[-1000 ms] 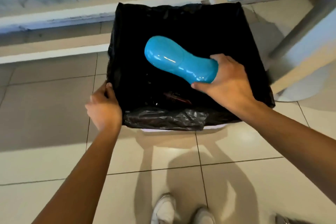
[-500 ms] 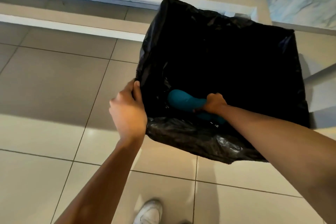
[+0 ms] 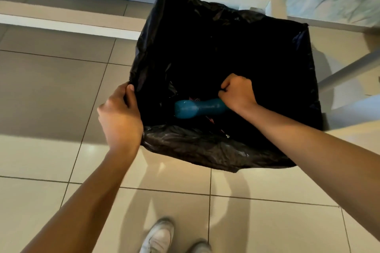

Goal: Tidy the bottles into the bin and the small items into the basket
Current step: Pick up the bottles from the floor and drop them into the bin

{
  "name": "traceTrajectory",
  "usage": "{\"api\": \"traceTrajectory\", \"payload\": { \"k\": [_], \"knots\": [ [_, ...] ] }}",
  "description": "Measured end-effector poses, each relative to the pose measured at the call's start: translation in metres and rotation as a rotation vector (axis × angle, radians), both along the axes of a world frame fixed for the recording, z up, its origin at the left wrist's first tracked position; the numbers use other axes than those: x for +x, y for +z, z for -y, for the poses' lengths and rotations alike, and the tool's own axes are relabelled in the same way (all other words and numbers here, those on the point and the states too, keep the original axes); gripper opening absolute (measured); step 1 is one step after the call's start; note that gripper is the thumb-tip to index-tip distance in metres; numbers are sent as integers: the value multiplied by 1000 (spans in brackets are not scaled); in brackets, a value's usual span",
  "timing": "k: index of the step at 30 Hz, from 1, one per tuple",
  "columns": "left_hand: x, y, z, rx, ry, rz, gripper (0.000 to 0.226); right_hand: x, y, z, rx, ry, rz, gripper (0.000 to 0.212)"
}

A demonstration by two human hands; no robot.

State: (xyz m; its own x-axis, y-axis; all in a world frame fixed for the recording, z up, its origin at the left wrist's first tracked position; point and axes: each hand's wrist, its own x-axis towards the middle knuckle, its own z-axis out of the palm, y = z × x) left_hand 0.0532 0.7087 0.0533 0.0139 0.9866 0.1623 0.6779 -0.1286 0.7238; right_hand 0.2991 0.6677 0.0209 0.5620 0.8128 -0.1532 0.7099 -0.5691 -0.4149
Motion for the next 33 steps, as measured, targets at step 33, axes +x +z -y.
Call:
{"api": "traceTrajectory", "payload": {
  "k": [33],
  "knots": [
    [127,-70,340,-162,-1455,-231,18,-61,-126,477,162,-1043,-433,28]
  ]
}}
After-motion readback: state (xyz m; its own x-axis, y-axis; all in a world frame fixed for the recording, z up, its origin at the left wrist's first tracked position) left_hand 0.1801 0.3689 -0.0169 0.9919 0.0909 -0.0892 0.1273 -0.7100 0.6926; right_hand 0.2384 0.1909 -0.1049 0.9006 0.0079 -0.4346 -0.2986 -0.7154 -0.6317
